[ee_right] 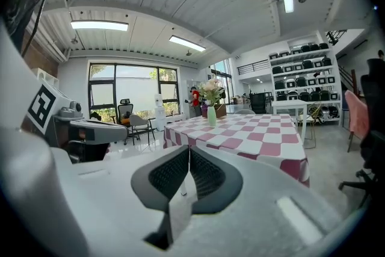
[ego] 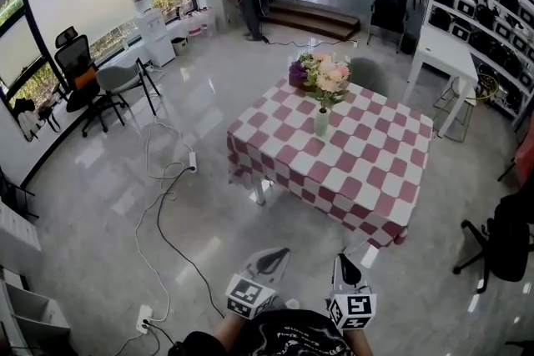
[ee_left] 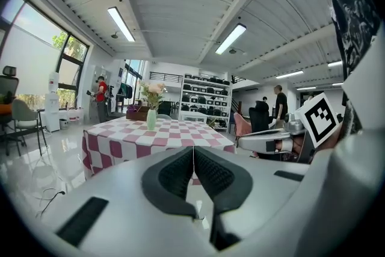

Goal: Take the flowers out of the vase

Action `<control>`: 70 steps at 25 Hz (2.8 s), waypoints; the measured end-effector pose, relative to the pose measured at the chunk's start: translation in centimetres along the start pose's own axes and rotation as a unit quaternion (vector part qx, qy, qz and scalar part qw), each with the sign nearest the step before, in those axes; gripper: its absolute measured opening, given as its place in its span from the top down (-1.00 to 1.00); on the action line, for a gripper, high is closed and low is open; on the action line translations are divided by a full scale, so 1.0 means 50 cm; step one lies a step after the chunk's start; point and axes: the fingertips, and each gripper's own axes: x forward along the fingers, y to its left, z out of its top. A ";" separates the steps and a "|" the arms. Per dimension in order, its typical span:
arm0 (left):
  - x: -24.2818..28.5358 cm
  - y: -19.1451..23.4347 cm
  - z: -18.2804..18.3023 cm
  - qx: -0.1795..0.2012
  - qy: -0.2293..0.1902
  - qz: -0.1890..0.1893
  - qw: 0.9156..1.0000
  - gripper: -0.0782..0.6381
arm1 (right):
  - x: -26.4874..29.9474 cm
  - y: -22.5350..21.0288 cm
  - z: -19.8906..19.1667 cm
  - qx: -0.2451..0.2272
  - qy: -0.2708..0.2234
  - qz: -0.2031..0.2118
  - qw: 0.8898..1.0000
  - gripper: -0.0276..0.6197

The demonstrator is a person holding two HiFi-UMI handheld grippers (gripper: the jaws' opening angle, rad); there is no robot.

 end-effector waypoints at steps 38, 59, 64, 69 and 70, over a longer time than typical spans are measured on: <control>0.238 0.247 0.082 0.006 0.002 -0.037 0.999 0.75 | 0.257 -0.101 0.078 0.046 0.019 -0.053 0.997 0.89; 0.344 0.471 0.153 0.020 -0.010 -0.094 0.995 0.75 | 0.502 -0.068 0.147 0.067 0.005 -0.113 0.991 0.87; 0.355 0.502 0.149 0.006 -0.005 -0.082 0.997 0.75 | 0.525 -0.083 0.151 0.078 0.007 -0.112 0.991 0.73; 0.376 0.507 0.162 0.007 -0.009 -0.083 0.996 0.75 | 0.557 -0.107 0.161 0.079 0.011 -0.105 0.991 0.68; 0.383 0.508 0.167 0.008 -0.008 -0.083 0.997 0.75 | 0.565 -0.111 0.164 0.080 0.013 -0.100 0.992 0.63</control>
